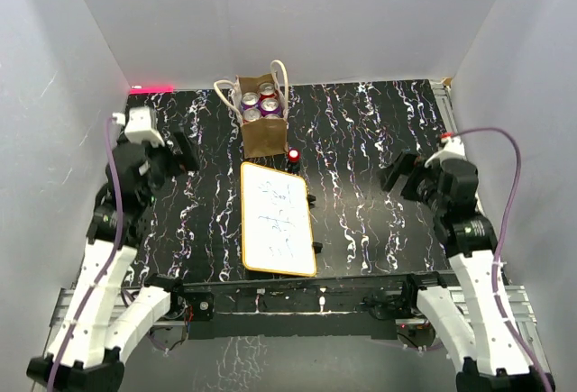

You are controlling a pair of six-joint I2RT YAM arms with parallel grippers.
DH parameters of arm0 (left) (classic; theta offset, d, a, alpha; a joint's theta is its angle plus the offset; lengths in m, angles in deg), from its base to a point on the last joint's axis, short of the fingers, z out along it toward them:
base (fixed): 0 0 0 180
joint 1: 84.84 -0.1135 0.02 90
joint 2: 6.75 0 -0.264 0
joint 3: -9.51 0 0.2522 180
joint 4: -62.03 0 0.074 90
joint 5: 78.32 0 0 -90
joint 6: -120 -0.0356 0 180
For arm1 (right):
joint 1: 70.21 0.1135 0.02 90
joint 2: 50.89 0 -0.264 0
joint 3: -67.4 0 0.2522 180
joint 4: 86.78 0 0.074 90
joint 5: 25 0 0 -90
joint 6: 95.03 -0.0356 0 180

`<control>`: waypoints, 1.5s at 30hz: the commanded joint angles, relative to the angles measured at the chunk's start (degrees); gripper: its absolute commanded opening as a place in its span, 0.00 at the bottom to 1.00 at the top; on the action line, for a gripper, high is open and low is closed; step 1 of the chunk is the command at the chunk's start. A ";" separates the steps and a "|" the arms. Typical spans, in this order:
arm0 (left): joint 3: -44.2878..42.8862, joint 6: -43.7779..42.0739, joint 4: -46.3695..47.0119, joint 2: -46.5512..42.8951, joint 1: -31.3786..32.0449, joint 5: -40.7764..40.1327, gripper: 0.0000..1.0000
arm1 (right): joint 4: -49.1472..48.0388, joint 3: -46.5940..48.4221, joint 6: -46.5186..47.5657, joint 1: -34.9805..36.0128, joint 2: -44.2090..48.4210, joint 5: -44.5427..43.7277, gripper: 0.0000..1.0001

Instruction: Take the beverage out of the canvas bag

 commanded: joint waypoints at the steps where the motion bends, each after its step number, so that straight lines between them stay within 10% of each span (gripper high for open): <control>1: -12.27 2.46 -1.30 9.62 -0.89 1.94 0.97 | -2.69 11.29 1.16 1.04 -7.54 -4.74 0.98; 16: -37.13 11.84 -3.15 38.79 -2.42 11.36 0.97 | -16.63 26.08 -1.07 2.41 -29.73 -0.26 0.98; 29: -47.38 23.94 -1.32 59.27 -7.62 24.96 0.93 | -29.80 32.07 -9.23 2.71 -47.86 22.75 0.98; 39: -51.62 23.50 -0.59 68.79 -9.52 32.84 0.63 | -28.90 47.28 -5.74 11.09 -67.70 28.04 0.98; 45: -47.86 19.63 1.37 68.15 -9.52 34.91 0.42 | -26.06 57.75 -1.51 17.53 -76.75 16.67 0.97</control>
